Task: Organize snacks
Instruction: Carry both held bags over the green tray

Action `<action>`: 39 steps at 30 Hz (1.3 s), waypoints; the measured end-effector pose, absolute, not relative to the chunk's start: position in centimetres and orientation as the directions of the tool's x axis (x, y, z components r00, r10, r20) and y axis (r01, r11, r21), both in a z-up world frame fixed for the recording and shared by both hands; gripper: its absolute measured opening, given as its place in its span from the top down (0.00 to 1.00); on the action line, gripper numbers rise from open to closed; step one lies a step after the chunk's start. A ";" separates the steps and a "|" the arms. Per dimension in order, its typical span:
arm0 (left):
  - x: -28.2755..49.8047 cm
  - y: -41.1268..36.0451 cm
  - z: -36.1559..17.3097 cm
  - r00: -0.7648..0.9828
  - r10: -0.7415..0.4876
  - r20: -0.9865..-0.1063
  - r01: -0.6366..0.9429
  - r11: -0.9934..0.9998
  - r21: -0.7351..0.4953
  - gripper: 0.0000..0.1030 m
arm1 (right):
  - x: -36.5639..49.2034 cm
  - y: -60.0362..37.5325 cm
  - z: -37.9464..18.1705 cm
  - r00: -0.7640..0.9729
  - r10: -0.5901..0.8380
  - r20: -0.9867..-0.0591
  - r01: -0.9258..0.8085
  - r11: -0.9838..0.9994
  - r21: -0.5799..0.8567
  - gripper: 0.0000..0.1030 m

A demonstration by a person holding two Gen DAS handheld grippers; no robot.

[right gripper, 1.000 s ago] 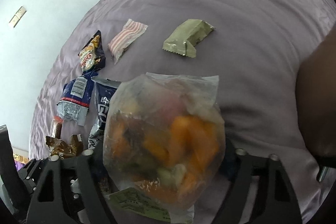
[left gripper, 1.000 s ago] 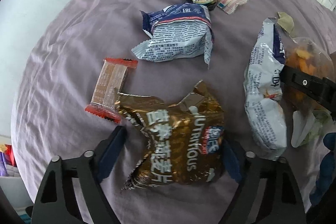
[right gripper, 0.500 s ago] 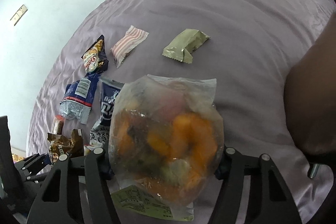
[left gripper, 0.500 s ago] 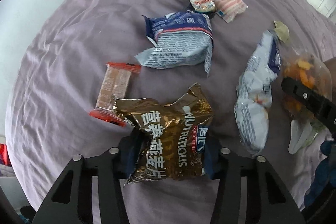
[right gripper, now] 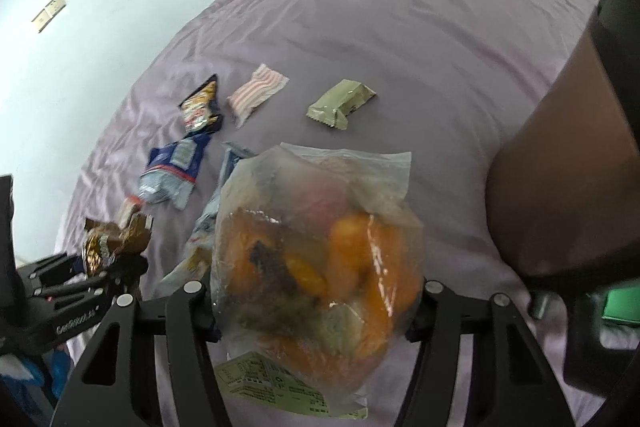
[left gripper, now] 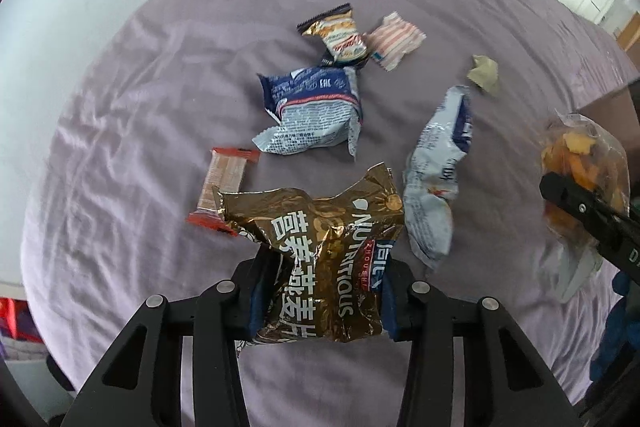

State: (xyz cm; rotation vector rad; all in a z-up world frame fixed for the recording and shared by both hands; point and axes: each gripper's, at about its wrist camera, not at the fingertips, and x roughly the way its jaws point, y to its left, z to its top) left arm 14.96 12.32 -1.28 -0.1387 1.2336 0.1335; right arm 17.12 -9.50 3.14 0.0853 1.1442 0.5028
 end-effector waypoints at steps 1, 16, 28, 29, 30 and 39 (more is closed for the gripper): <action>14.8 12.3 -0.6 0.328 0.028 -0.944 -0.170 0.985 -0.030 0.62 | 16.8 -9.6 3.6 0.308 0.424 -0.851 -0.341 0.885 0.317 0.24; 14.5 7.7 10.7 0.414 -0.036 -0.910 0.168 0.985 0.038 0.62 | 11.5 -12.6 10.0 0.279 0.440 -0.854 -0.329 0.879 0.345 0.24; 11.7 -2.0 11.1 0.325 -0.145 -0.935 0.493 0.869 0.036 0.62 | 5.5 -20.2 9.9 0.293 0.362 -0.885 -0.137 0.932 0.335 0.24; 11.4 -3.0 11.0 0.318 -0.157 -0.935 0.519 0.854 0.033 0.62 | 4.9 -21.3 9.8 0.300 0.346 -0.889 -0.108 0.938 0.329 0.24; 11.2 -3.7 10.9 0.312 -0.166 -0.935 0.537 0.843 0.030 0.62 | 4.4 -22.2 9.8 0.306 0.334 -0.892 -0.084 0.942 0.325 0.24; 7.7 -15.7 10.6 0.225 -0.255 -0.940 0.758 0.653 0.004 0.62 | 0.7 -33.6 9.9 0.380 0.201 -0.903 0.180 0.942 0.285 0.24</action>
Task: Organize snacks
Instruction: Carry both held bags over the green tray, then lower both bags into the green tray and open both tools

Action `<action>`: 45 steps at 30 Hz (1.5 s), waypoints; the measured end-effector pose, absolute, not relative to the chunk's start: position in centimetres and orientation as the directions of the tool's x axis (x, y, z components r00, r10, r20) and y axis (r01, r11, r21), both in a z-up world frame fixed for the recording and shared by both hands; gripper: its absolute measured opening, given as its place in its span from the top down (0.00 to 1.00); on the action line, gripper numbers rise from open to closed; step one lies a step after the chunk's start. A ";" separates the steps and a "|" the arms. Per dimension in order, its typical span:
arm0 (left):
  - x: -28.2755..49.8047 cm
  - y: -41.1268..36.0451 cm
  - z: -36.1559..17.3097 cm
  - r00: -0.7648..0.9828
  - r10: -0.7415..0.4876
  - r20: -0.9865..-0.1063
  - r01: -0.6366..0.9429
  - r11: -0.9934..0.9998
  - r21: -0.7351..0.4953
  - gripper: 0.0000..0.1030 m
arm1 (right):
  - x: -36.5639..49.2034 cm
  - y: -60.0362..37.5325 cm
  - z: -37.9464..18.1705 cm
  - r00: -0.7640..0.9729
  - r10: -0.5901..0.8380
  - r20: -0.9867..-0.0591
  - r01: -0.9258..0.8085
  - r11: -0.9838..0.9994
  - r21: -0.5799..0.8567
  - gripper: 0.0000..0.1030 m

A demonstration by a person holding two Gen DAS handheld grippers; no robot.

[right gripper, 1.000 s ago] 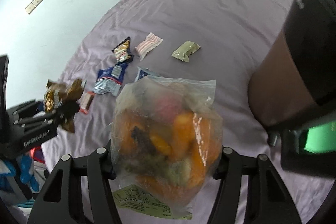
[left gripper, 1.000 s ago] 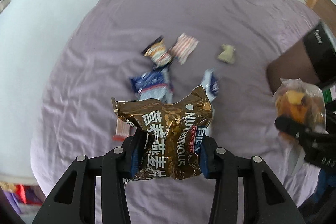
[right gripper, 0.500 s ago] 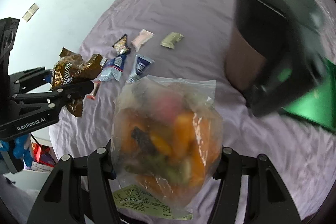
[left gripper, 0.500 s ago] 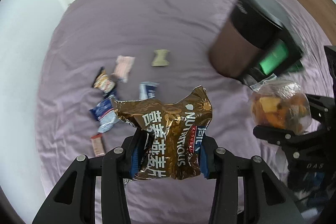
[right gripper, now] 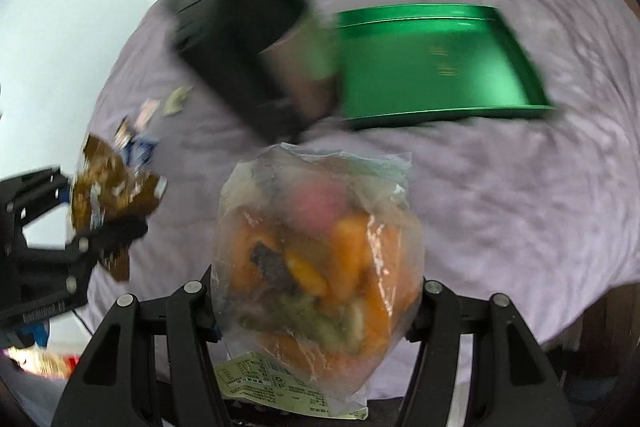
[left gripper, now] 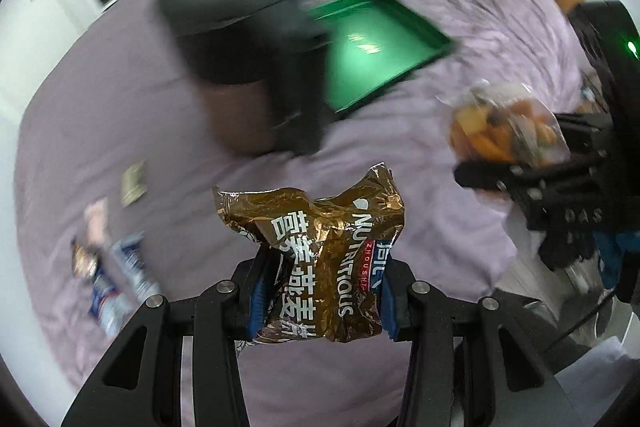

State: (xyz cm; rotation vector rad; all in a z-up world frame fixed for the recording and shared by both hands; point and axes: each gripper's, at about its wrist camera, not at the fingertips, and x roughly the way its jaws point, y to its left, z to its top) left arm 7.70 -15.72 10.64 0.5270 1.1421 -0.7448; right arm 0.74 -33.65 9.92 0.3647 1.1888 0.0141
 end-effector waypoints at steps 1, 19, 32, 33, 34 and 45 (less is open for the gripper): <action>7.5 -17.7 10.8 0.218 -0.267 -0.939 0.772 0.636 -0.002 0.62 | 0.6 -34.9 10.0 0.389 0.190 -0.901 0.198 0.938 0.283 0.24; 20.4 -38.0 6.7 0.278 -0.266 -0.923 0.651 0.758 -0.022 0.62 | 12.2 -53.2 7.2 0.520 0.105 -0.848 0.234 0.937 0.260 0.24; 28.2 -39.2 -0.5 0.416 -0.080 -0.906 0.359 0.930 0.082 0.62 | 23.7 -55.4 1.2 0.510 0.143 -0.848 0.037 0.982 0.188 0.24; 28.4 -39.0 -0.8 0.427 -0.068 -0.902 0.341 0.936 0.091 0.62 | 24.1 -55.2 0.9 0.514 0.151 -0.845 0.027 0.981 0.192 0.24; 28.6 -39.3 -1.4 0.438 -0.055 -0.897 0.323 0.941 0.100 0.62 | 24.4 -55.1 0.6 0.514 0.147 -0.845 0.019 0.983 0.182 0.24; 29.8 -38.1 -3.9 0.494 0.006 -0.869 0.259 0.954 0.154 0.62 | 26.5 -53.3 -2.1 0.517 0.063 -0.854 -0.041 0.998 0.049 0.24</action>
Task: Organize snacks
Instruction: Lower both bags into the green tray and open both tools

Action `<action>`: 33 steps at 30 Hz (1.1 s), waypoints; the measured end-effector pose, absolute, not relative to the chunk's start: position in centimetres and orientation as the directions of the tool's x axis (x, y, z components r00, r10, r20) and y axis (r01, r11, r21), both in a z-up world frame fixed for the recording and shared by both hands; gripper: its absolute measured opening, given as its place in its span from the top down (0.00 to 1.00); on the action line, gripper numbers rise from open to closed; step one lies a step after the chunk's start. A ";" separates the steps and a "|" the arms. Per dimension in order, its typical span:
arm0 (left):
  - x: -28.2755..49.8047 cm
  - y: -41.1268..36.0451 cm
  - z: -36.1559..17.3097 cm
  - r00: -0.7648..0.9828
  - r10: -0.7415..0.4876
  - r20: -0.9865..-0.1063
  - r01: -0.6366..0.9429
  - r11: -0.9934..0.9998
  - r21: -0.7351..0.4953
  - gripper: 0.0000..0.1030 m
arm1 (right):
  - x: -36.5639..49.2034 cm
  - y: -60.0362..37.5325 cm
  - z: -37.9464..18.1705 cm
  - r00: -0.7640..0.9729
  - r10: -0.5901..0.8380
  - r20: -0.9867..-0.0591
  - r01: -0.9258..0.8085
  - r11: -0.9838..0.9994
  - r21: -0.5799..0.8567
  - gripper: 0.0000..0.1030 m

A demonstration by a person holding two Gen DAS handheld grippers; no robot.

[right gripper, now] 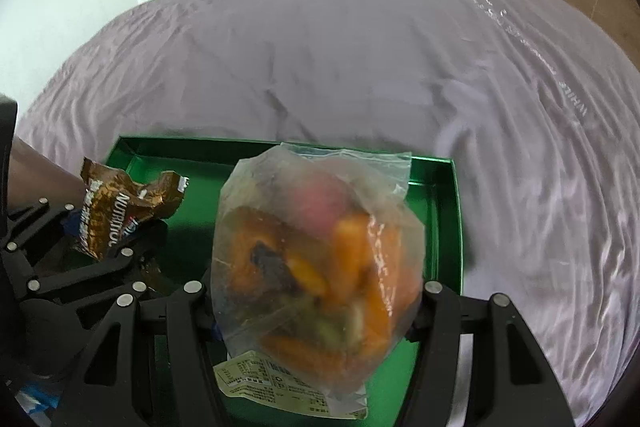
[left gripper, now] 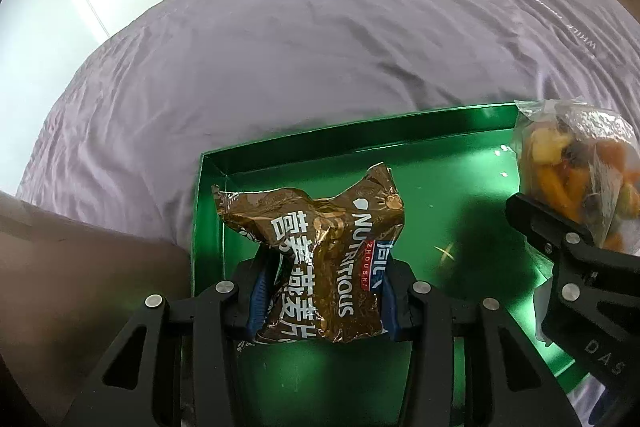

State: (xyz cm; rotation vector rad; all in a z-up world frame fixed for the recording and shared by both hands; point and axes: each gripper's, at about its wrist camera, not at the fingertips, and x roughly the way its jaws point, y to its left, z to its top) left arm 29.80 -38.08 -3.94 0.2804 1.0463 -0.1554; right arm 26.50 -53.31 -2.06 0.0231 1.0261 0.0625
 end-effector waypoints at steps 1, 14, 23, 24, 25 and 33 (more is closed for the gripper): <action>30.0 -37.9 -4.2 0.492 0.007 -0.870 0.256 0.955 0.152 0.62 | 26.6 -53.2 -2.2 0.517 0.052 -0.854 -0.041 0.998 0.036 0.24; 31.7 -37.8 -5.2 0.504 -0.010 -0.864 0.233 0.964 0.124 0.60 | 27.3 -53.4 -3.6 0.508 -0.005 -0.861 -0.033 0.999 -0.025 0.24; 31.9 -37.9 -5.2 0.528 0.006 -0.850 0.222 0.964 0.145 0.52 | 27.3 -52.9 -3.7 0.533 -0.047 -0.845 -0.036 0.996 -0.078 0.23; 31.9 -37.9 -5.2 0.529 0.010 -0.848 0.219 0.964 0.148 0.51 | 27.3 -52.9 -3.8 0.535 -0.048 -0.843 -0.035 0.996 -0.079 0.22; 31.9 -37.9 -5.2 0.530 0.013 -0.848 0.218 0.964 0.151 0.49 | 27.3 -52.9 -3.8 0.538 -0.048 -0.842 -0.034 0.996 -0.078 0.22; 31.8 -38.0 -4.1 0.558 -0.003 -0.830 0.214 0.967 0.141 0.35 | 27.0 -52.9 -3.3 0.552 -0.038 -0.833 -0.023 0.998 -0.061 0.19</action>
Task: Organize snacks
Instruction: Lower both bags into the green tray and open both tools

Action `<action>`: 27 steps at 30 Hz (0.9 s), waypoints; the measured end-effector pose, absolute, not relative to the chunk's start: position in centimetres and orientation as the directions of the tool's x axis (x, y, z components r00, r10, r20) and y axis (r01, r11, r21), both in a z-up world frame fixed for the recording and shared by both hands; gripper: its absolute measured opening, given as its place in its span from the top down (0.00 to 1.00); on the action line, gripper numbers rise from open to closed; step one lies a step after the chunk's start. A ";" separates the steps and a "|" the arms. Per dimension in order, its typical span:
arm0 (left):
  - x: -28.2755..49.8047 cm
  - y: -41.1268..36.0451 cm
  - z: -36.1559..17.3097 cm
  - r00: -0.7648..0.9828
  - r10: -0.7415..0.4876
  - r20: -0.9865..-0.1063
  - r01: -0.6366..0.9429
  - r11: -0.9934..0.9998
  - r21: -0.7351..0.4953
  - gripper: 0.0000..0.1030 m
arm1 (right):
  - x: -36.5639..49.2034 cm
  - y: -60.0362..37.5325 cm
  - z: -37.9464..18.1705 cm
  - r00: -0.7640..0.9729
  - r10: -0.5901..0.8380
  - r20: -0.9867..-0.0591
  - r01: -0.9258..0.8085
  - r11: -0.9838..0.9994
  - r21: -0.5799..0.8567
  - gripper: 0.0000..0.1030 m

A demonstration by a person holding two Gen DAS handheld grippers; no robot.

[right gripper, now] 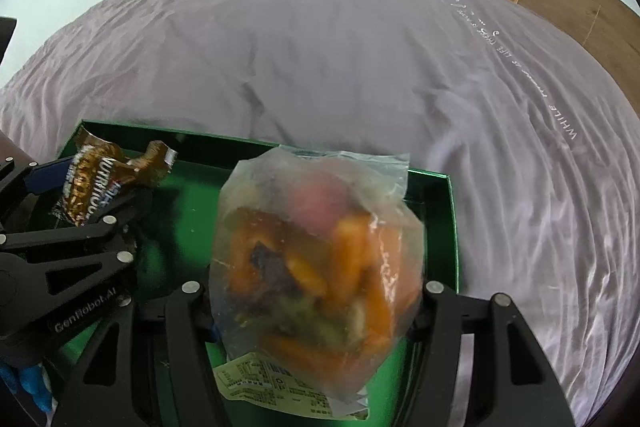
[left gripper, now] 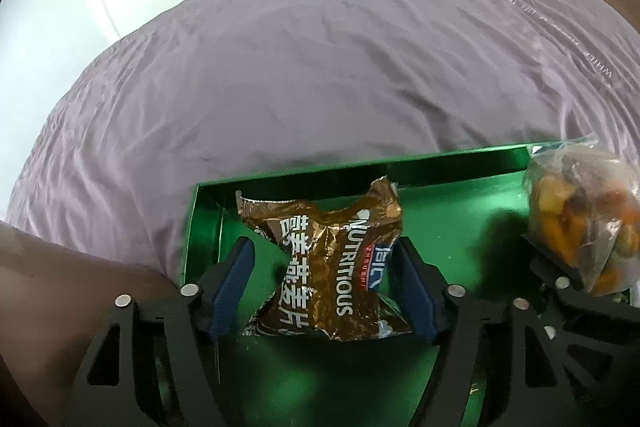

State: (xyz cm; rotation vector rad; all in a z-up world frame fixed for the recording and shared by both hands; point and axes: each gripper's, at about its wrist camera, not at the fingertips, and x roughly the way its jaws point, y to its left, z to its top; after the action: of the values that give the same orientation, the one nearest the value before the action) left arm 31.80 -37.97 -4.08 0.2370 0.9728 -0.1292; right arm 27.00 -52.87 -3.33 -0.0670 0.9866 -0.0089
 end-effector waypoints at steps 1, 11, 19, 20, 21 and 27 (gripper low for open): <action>31.8 -37.9 -3.9 0.564 -0.001 -0.825 0.213 0.966 0.144 0.34 | 26.9 -52.9 -3.2 0.554 -0.037 -0.831 -0.020 0.998 -0.057 0.19; 31.2 -37.5 -1.7 0.600 -0.005 -0.800 0.190 0.972 0.136 0.32 | 25.8 -53.2 -0.6 0.587 -0.041 -0.808 0.013 0.999 -0.042 0.04; 30.4 -37.2 1.0 0.627 -0.031 -0.778 0.189 0.975 0.114 0.32 | 24.2 -53.2 3.5 0.643 -0.061 -0.764 0.054 0.998 -0.034 0.02; 30.3 -37.2 1.6 0.633 -0.037 -0.773 0.192 0.975 0.110 0.32 | 23.9 -53.2 4.0 0.649 -0.067 -0.758 0.060 0.998 -0.037 0.00; 30.2 -37.2 1.9 0.635 -0.039 -0.771 0.192 0.975 0.108 0.32 | 23.6 -53.2 4.6 0.657 -0.078 -0.750 0.067 0.997 -0.045 0.00; 29.3 -37.2 4.8 0.662 -0.075 -0.746 0.206 0.975 0.085 0.24 | 21.9 -53.1 8.0 0.694 -0.110 -0.712 0.097 0.994 -0.058 0.00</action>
State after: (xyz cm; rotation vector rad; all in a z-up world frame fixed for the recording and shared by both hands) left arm 29.27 -37.18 4.81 0.1673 0.8339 -0.1594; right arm 21.90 -53.13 7.96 -0.0163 0.7956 -0.1156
